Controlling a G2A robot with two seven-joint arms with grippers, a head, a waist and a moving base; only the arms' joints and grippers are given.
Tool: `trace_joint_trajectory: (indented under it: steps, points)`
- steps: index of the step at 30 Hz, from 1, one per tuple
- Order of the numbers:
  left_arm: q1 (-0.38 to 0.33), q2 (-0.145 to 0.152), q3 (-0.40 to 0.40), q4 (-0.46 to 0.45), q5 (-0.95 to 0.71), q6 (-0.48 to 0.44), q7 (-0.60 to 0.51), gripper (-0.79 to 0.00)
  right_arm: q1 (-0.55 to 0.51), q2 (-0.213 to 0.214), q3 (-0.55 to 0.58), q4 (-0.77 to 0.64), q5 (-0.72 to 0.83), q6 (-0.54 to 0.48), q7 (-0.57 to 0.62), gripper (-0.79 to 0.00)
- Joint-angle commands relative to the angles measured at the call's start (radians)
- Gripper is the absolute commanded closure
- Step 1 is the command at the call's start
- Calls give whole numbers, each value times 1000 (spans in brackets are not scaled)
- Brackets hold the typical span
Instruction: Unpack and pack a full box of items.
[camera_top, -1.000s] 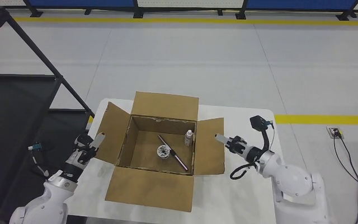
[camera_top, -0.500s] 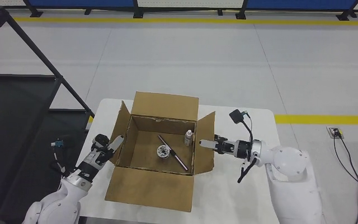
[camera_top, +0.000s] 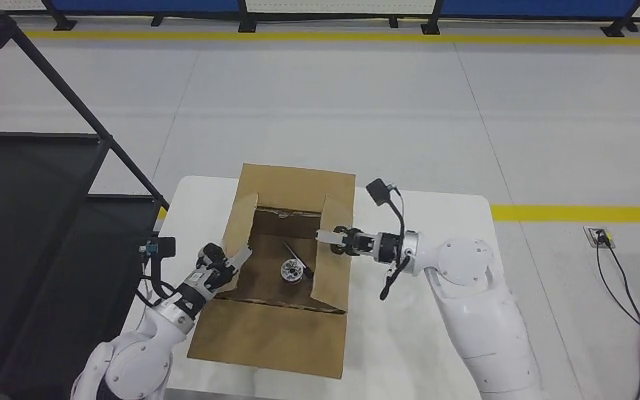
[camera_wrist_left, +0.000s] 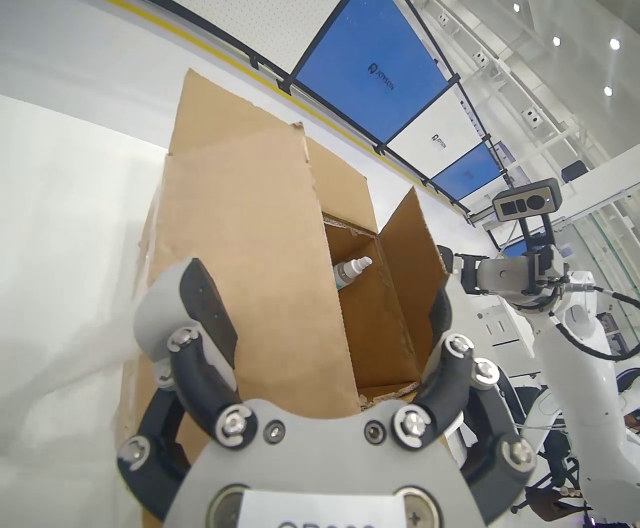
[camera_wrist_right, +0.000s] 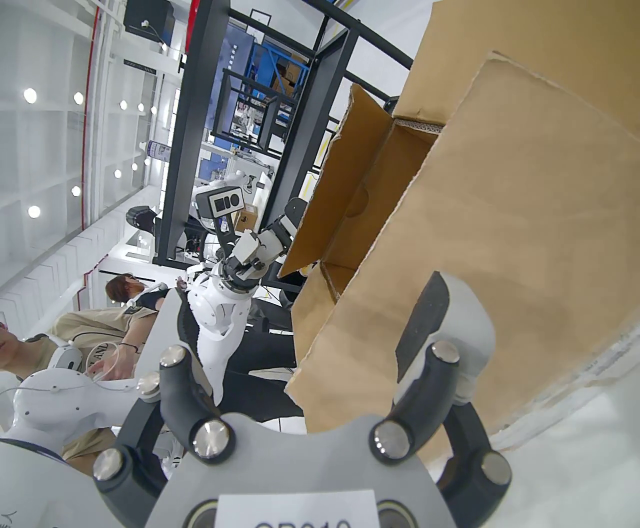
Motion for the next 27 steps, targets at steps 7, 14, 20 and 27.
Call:
trace_joint_trajectory:
  steps: [7, 14, 20, 27]
  points:
    - [-15, -5, 54, 45, 24, 25, 40, -785, 42, -5, -95, 108, -84, -78, -89, -785]
    - [-23, -5, 77, 61, 66, 33, 54, -785, 43, -3, -139, 120, -150, -88, -145, -785]
    - [-25, -6, 94, 70, 81, 39, 69, -785, 46, 1, -172, 109, -220, -60, -161, -785]
    - [-20, -5, 81, 48, 69, 41, 82, -785, 53, 2, -196, 94, -230, -39, -176, -785]
